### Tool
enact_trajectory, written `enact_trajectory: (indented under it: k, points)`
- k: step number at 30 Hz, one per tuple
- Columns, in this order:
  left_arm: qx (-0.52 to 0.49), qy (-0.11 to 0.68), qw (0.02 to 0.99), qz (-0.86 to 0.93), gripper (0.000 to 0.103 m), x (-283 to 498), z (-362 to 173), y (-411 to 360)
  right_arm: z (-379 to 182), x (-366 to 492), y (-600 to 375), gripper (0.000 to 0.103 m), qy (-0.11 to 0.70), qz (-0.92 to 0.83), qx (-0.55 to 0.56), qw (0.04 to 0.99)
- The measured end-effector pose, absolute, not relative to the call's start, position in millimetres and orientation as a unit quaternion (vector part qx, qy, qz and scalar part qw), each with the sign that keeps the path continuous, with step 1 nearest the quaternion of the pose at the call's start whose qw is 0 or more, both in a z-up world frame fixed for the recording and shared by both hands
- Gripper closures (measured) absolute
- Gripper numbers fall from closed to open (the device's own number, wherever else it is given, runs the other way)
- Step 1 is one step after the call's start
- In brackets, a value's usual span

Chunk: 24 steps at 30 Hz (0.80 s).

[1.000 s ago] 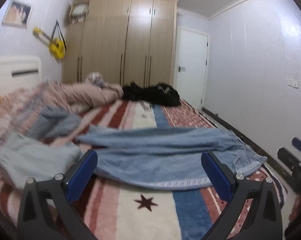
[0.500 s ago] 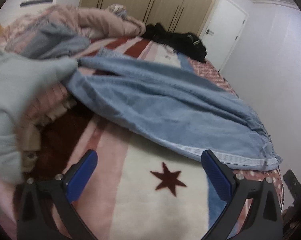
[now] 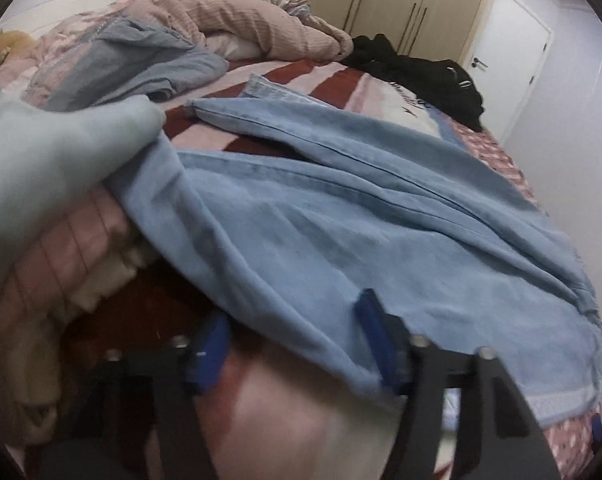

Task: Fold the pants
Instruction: 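Grasp the jeans hem with the left tool while the right tool grasps the waistband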

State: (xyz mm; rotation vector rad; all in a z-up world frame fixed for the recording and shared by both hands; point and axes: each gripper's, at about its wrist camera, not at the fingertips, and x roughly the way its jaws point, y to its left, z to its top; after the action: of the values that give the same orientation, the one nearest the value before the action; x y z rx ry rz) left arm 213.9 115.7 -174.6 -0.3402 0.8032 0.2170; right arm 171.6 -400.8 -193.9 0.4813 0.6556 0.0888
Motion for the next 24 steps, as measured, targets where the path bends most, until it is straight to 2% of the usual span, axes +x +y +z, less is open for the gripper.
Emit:
enact_trajectory:
  k: [3,6,7,8,10,11,13,15,19,24]
  points:
    - [-0.153,0.377,0.907,0.112,0.070,214,-168,118,-196,182,-417,0.002,0.318,0.039,0.254,0.913]
    - [-0.135,0.360,0.917,0.108,0.078,212,-156,115,-190,190,-426,0.002,0.307,0.004,0.241,0.921]
    - [-0.132,0.357,0.919,0.106,0.081,212,-152,115,-190,193,-430,0.003,0.305,-0.005,0.242,0.921]
    - [-0.130,0.356,0.919,0.105,0.087,211,-150,115,-192,198,-436,0.007,0.308,-0.016,0.245,0.919]
    - [-0.131,0.349,0.922,0.102,0.091,209,-142,118,-197,208,-449,0.032,0.323,-0.037,0.256,0.911]
    - [-0.131,0.347,0.923,0.100,0.092,210,-141,119,-199,211,-454,0.039,0.328,-0.046,0.258,0.907]
    - [-0.121,0.343,0.926,0.100,0.093,207,-135,119,-197,213,-460,0.071,0.332,-0.069,0.250,0.907]
    - [-0.108,0.340,0.929,0.097,0.093,205,-129,118,-194,213,-462,0.086,0.329,-0.071,0.242,0.910]
    - [-0.090,0.334,0.933,0.095,0.093,205,-114,115,-181,210,-464,0.095,0.310,-0.044,0.235,0.920]
    - [-0.074,0.335,0.935,0.090,0.093,214,-88,118,-150,220,-461,0.098,0.298,-0.004,0.210,0.931]
